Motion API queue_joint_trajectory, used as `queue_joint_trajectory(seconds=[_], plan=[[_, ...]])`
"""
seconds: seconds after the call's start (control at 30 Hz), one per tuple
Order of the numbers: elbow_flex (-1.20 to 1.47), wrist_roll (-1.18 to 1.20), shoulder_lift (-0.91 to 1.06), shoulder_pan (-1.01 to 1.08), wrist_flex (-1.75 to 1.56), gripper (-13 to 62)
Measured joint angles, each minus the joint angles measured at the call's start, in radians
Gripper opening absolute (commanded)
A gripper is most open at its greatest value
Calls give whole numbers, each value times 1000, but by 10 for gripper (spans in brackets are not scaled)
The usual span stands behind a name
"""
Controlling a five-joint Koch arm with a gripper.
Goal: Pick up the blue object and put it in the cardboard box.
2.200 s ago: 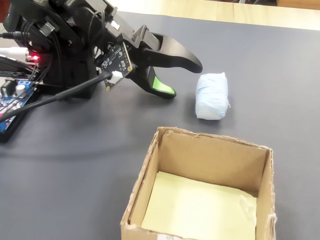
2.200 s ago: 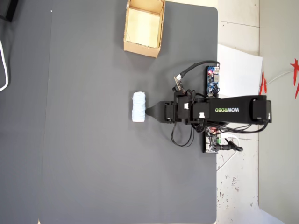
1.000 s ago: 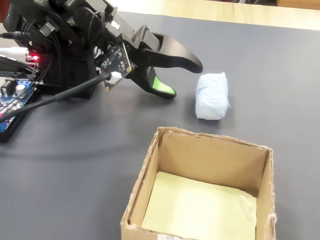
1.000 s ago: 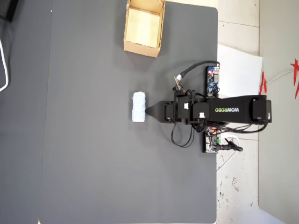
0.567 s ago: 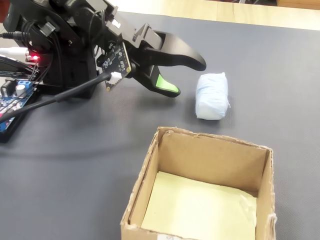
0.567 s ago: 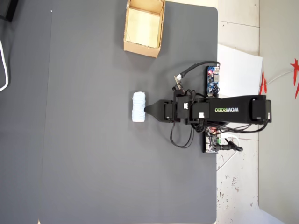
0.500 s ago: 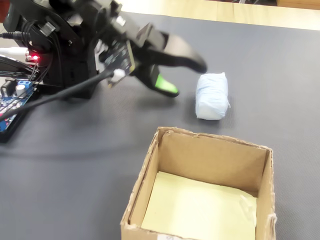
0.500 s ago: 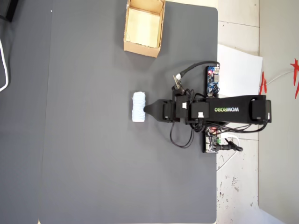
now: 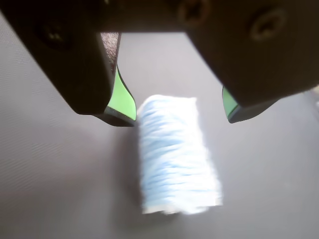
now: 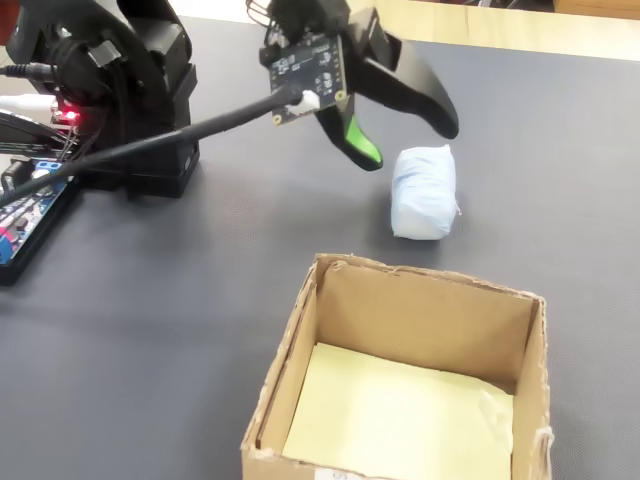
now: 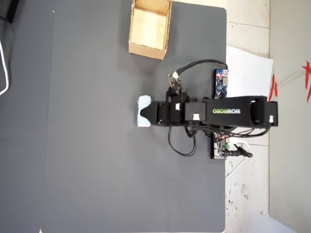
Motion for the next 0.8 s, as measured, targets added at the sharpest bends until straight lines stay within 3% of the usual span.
queue_joint_trajectory(seconds=[0.23,0.5,0.8], plan=[[-127,9,-267,12,32,313],[-158,49,-333,23,-8,114],[-86,75,-296,48,-153,114]])
